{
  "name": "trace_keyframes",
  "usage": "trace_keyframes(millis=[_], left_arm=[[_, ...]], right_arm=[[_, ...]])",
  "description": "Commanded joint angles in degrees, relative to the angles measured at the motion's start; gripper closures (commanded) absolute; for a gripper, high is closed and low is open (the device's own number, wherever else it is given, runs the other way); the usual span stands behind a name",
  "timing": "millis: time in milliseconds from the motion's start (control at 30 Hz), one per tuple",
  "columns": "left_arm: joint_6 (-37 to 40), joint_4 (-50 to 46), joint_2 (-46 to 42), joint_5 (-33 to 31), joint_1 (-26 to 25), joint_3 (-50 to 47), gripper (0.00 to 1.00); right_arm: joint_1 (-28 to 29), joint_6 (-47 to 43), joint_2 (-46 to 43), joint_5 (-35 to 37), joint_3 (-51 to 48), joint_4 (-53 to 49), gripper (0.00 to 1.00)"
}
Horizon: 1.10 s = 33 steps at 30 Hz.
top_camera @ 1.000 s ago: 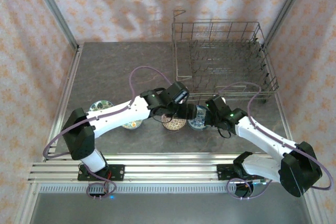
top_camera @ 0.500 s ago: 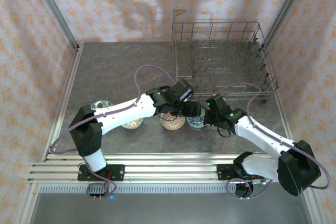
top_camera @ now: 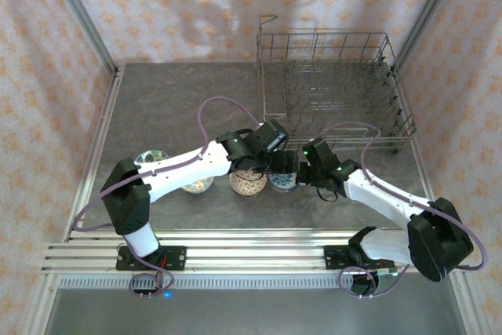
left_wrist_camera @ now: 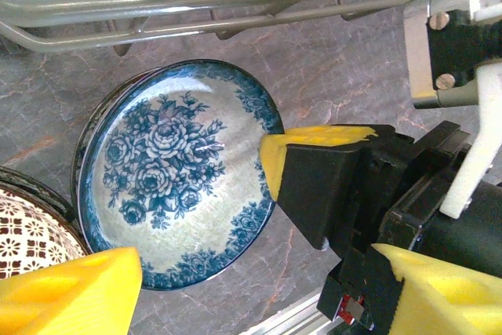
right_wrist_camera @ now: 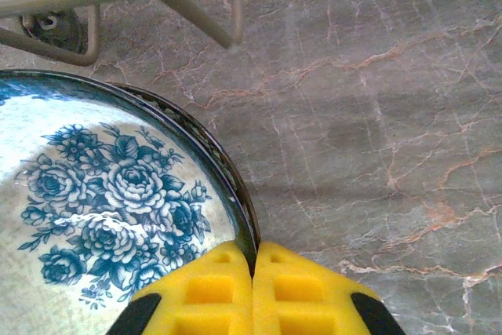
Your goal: Load the bowls into the dish rack
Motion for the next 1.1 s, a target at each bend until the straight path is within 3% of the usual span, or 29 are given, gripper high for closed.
trace_keyframes(millis=[0, 367, 833, 1067], left_arm=[[-0.81, -3.03, 0.53, -2.16, 0.00, 2.19, 0.24], [-1.75, -6.49, 3.34, -2.97, 0.13, 5.07, 0.22], [-2.19, -8.92, 7.65, -0.25, -0.39, 6.50, 0.26], [-1.66, -10.76, 11.30, 1.56, -0.49, 8.98, 0.32]], right_arm=[[1.01, 0.69, -0.46, 0.58, -1.04, -3.43, 0.98], [-1.36, 2.83, -8.40, 5.26, -3.33, -8.16, 0.98], [-1.70, 1.82, -7.09, 4.31, -2.11, -10.40, 0.96], [-1.70, 1.76, -6.99, 3.86, -1.94, -10.45, 0.95]])
